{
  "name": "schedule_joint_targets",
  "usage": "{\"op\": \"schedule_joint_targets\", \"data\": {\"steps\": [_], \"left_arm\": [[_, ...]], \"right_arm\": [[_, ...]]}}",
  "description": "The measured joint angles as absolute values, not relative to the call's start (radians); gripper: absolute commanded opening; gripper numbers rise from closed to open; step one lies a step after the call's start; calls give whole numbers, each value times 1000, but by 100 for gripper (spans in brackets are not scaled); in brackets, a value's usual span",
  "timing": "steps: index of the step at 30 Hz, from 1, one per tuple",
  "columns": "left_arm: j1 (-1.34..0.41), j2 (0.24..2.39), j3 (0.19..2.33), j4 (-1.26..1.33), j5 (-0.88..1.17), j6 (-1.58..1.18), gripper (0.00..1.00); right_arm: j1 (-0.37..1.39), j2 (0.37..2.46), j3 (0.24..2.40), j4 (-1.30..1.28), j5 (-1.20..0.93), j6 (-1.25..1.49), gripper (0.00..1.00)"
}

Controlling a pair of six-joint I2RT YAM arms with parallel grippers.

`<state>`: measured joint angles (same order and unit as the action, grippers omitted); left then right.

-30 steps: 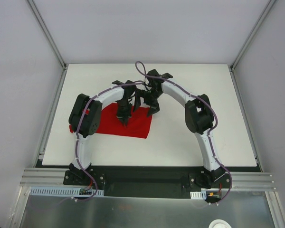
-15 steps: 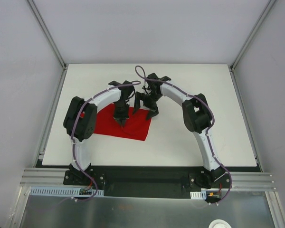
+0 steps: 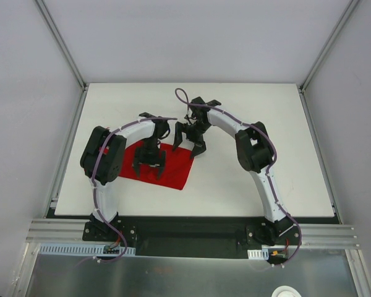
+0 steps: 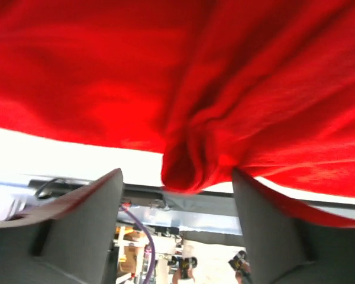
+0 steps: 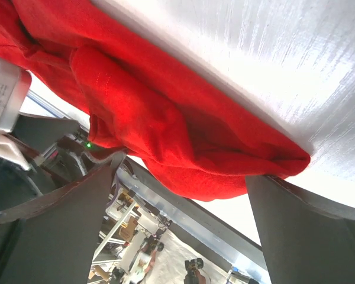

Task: Fold and stack the t-shirts
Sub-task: Fold the folded rectangular tshirt in 1/3 of the way

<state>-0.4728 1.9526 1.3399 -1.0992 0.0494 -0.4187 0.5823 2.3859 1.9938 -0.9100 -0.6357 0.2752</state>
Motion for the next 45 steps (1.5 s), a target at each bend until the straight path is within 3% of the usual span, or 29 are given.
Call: {"op": "schedule_joint_targets", "data": {"steps": [9,12,25,34,45], "left_arm": [[-469,1900,1661,-1216,-63,-419,98],[-469,1855,1740,-1216,-78,-406,88],[-469,2030,1553,-1082,30,-325,68],[-392,2013,1480,-933,180,-297,74],[2,1779,1316,-753,505,-219,82]], "right_arm": [[582,2386,2014,-912,-637,275,100],[581,2386,2014,-913,-637,276,100],[506,2315,1967,-924,-611,251,100],[479,2279,1946,-927,-617,242,100],[403,2157,1918,-948,-620,184,100]]}}
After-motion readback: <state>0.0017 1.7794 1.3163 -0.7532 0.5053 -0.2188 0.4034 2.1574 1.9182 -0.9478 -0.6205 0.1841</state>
